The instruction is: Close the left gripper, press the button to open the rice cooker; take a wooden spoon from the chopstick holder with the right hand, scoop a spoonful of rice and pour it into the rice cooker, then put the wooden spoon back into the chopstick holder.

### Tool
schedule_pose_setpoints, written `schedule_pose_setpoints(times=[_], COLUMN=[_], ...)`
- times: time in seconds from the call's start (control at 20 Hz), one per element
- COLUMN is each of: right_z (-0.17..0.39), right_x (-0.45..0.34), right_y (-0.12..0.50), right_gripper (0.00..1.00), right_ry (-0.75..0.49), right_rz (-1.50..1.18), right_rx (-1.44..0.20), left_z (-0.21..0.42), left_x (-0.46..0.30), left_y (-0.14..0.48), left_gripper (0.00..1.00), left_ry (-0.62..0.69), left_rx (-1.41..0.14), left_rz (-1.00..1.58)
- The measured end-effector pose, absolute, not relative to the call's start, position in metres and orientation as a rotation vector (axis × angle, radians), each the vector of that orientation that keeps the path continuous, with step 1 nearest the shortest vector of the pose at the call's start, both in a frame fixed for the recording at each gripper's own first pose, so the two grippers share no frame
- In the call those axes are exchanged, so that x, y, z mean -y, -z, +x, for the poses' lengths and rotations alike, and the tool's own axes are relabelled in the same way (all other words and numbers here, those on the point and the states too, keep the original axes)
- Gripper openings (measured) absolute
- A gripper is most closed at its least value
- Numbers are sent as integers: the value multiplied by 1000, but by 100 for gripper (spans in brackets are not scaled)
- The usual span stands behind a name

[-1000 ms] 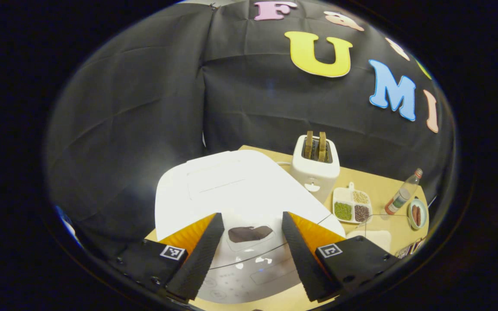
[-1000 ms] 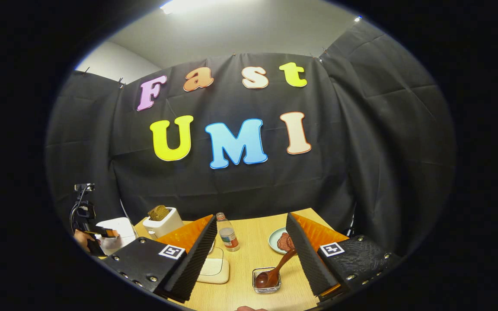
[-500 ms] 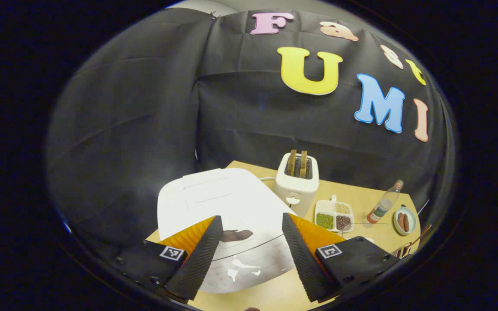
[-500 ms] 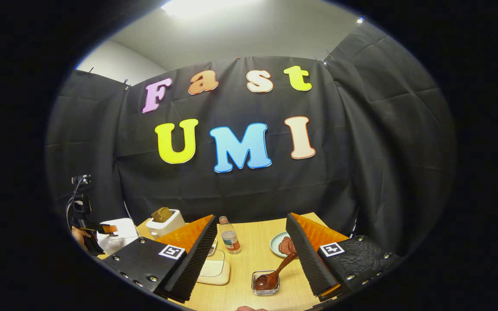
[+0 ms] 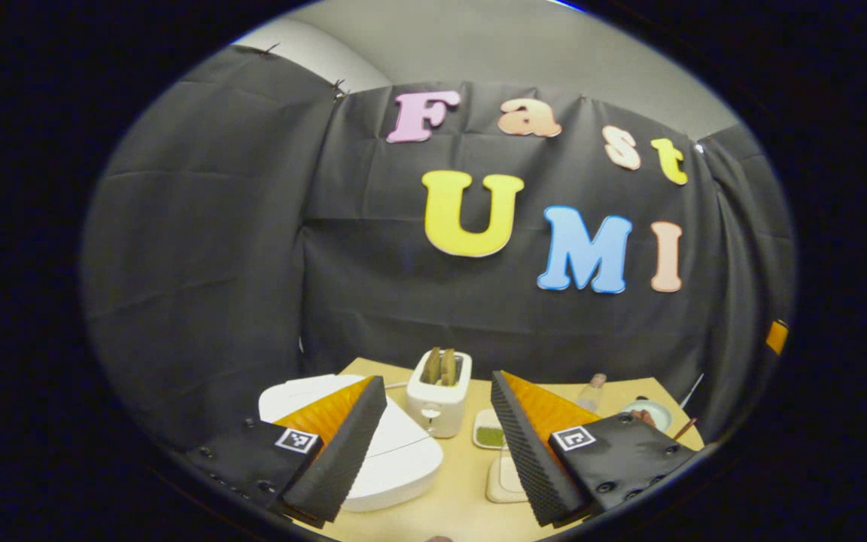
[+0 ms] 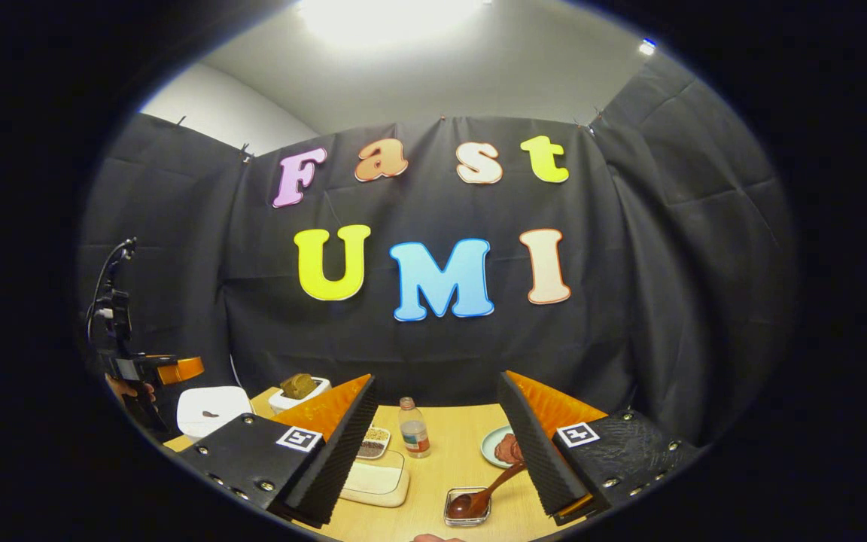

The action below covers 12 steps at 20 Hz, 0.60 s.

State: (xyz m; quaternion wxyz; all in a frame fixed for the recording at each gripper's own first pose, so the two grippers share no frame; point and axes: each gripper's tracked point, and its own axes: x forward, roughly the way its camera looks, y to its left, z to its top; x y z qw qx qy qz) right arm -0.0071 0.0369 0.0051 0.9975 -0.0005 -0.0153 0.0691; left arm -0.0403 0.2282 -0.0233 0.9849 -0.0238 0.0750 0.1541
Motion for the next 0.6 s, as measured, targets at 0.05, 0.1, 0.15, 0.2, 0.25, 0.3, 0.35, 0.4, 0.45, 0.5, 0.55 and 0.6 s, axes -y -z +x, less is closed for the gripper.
schedule_pose_setpoints(times=[0.05, 0.1, 0.15, 0.2, 0.25, 0.3, 0.35, 0.4, 0.45, 0.5, 0.55, 0.6], right_z=[-7, -7, -8, -9, -10, -11, -13, -14, -17, -18, -19, -19], right_x=[-40, -45, -51, -55, -58, -59, -61, -63, -67, -68, -69, -70], right_y=[-11, -17, -21, -24, -29, -32, -36, -38, -39, -40, -40, -40], right_gripper=[98, 98, 98, 98, 98, 98, 98, 98, 98, 98, 98, 98], right_ry=[-142, -150, -156, -159, -158, -151, -153, -153, -155, -155, -151, -145], right_rz=[-5, -6, -4, -1, 3, 1, 4, 8, 11, 12, 13, 13], right_rx=[43, 54, 61, 67, 74, 79, 88, 94, 95, 96, 96, 97], left_z=[-41, -43, -47, -55, -61, -68, -70, -74, -76, -76, -76, -75], left_x=[-210, -192, -174, -157, -139, -123, -108, -102, -99, -94, -93, -92], left_y=[5, -10, -25, -40, -54, -64, -71, -75, -76, -73, -68, -63], left_gripper=[97, 97, 97, 97, 96, 99, 96, 96, 97, 97, 97, 98], left_ry=[-276, -237, -204, -179, -153, -128, -91, -76, -67, -51, -40, -33], left_rx=[-114, -81, -48, -19, 12, 47, 69, 89, 94, 90, 79, 72], left_rz=[-35, -29, -20, -14, -11, -7, 13, 45, 72, 81, 78, 74])
